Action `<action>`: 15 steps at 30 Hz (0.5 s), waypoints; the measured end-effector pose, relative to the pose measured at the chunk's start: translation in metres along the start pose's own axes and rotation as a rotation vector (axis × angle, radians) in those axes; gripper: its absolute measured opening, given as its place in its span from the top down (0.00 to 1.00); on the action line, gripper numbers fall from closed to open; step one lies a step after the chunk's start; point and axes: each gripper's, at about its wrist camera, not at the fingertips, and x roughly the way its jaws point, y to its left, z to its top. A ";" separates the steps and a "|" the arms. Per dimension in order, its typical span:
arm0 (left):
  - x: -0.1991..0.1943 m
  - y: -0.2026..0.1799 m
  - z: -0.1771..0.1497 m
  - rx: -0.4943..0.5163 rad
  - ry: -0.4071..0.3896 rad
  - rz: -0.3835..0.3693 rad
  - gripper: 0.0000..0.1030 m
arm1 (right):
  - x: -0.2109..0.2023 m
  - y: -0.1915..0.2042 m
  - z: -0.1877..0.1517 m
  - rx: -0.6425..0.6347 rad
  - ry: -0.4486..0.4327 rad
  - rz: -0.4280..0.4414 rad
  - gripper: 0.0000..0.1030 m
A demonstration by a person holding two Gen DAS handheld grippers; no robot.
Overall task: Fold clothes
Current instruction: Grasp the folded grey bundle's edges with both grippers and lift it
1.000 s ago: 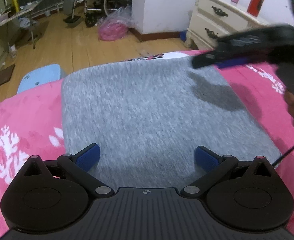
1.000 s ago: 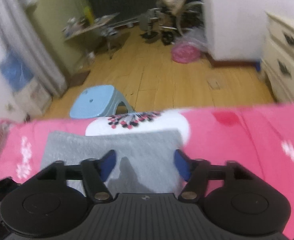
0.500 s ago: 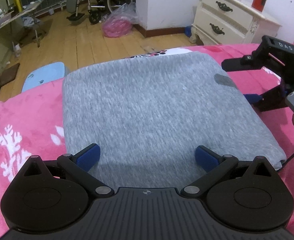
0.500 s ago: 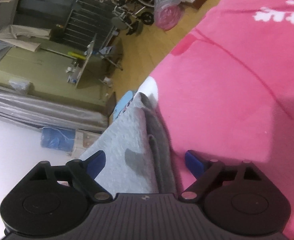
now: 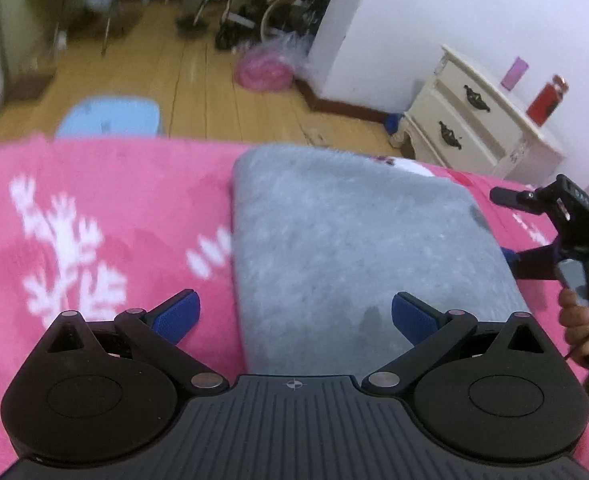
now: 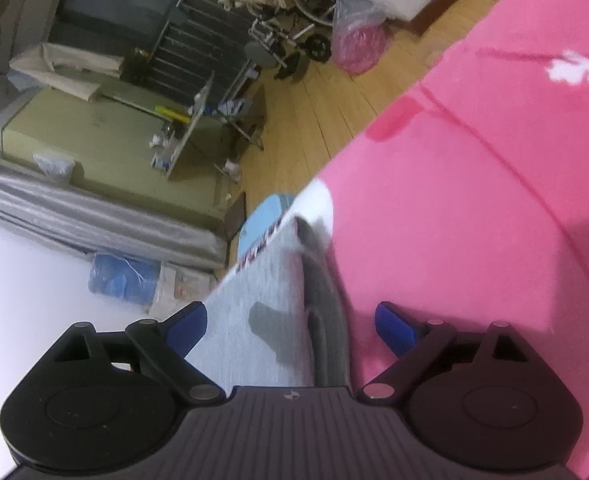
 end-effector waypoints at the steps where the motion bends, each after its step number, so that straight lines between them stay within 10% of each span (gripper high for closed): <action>1: 0.004 0.004 -0.001 -0.013 0.014 -0.028 0.00 | 0.005 0.000 0.002 -0.001 0.002 0.002 0.09; 15: 0.029 0.021 -0.007 -0.155 0.055 -0.325 0.00 | 0.010 0.015 -0.038 -0.144 0.309 0.131 0.06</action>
